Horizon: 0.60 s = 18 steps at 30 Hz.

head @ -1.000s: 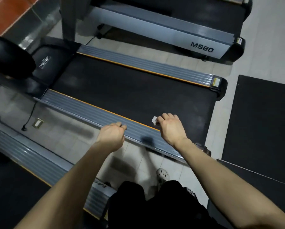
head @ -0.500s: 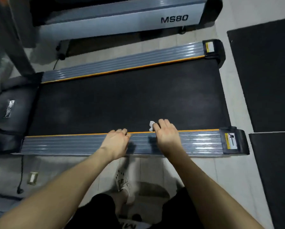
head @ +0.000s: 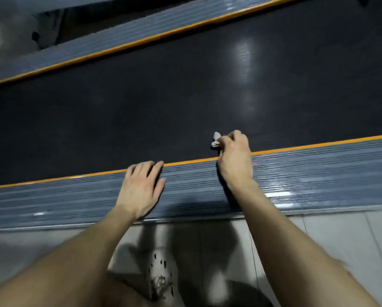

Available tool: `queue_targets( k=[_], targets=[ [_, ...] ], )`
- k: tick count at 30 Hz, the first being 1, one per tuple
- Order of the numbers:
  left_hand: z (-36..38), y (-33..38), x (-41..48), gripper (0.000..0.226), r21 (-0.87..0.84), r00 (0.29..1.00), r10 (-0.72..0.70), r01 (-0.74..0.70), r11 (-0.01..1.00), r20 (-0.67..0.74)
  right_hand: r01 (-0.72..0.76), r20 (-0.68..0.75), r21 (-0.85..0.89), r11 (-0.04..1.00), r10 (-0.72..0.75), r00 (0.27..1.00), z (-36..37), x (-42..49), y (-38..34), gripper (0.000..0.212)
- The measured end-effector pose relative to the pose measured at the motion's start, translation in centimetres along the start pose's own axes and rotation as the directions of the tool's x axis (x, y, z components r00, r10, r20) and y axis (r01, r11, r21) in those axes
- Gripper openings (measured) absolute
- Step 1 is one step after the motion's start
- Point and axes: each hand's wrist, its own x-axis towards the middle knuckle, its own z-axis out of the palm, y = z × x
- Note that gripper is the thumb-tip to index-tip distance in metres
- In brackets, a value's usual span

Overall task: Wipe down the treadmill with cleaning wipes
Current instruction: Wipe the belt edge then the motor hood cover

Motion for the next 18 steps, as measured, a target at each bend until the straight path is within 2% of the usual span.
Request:
queue_targets(
  k=[2, 4, 7, 10, 11, 15, 17, 18],
  targets=[
    [1.8, -0.8, -1.0, 0.051, -0.12, 0.995, -0.015, 0.003, 0.993, -0.103, -0.04, -0.039, 0.051, 0.998, 0.042, 0.998, 0.8, 0.1, -0.2, 0.021],
    [2.7, -1.0, -1.0, 0.05, -0.218, 0.988, -0.04, 0.006, 0.976, -0.149, -0.045, -0.02, 0.039, 0.998, 0.046, 0.999, 0.7, 0.1, -0.3, 0.026],
    [3.6, -1.4, -0.5, 0.05, -0.251, 0.978, -0.045, -0.008, 0.968, -0.204, -0.061, 0.016, -0.033, 0.998, 0.061, 0.998, 0.9, 1.0, -0.6, 0.035],
    [3.8, -1.1, -0.7, 0.051, -0.306, 0.965, -0.091, 0.011, 0.952, -0.248, -0.1, 0.019, -0.094, 0.991, 0.103, 0.995, 0.4, 1.1, -2.0, 0.015],
    [3.8, -1.0, -0.8, 0.051, -0.308, 0.962, -0.105, 0.023, 0.951, -0.252, -0.124, 0.005, -0.125, 0.984, 0.125, 0.992, 0.1, 1.2, -2.4, 0.016],
    [3.4, -0.4, -1.3, 0.046, -0.29, 0.937, -0.199, 0.113, 0.95, -0.286, -0.224, -0.055, -0.084, 0.971, 0.22, 0.974, 0.4, 0.9, -3.5, 0.03],
    [3.6, -0.5, -0.7, 0.045, -0.313, 0.936, -0.246, 0.162, 0.936, -0.252, -0.219, -0.082, -0.069, 0.973, 0.214, 0.973, 1.0, 1.2, -4.1, 0.028],
    [3.7, -0.5, -0.8, 0.045, -0.317, 0.934, -0.252, 0.166, 0.934, -0.254, -0.173, -0.045, -0.055, 0.983, 0.17, 0.984, 1.7, 1.2, -4.6, 0.025]
  ],
)
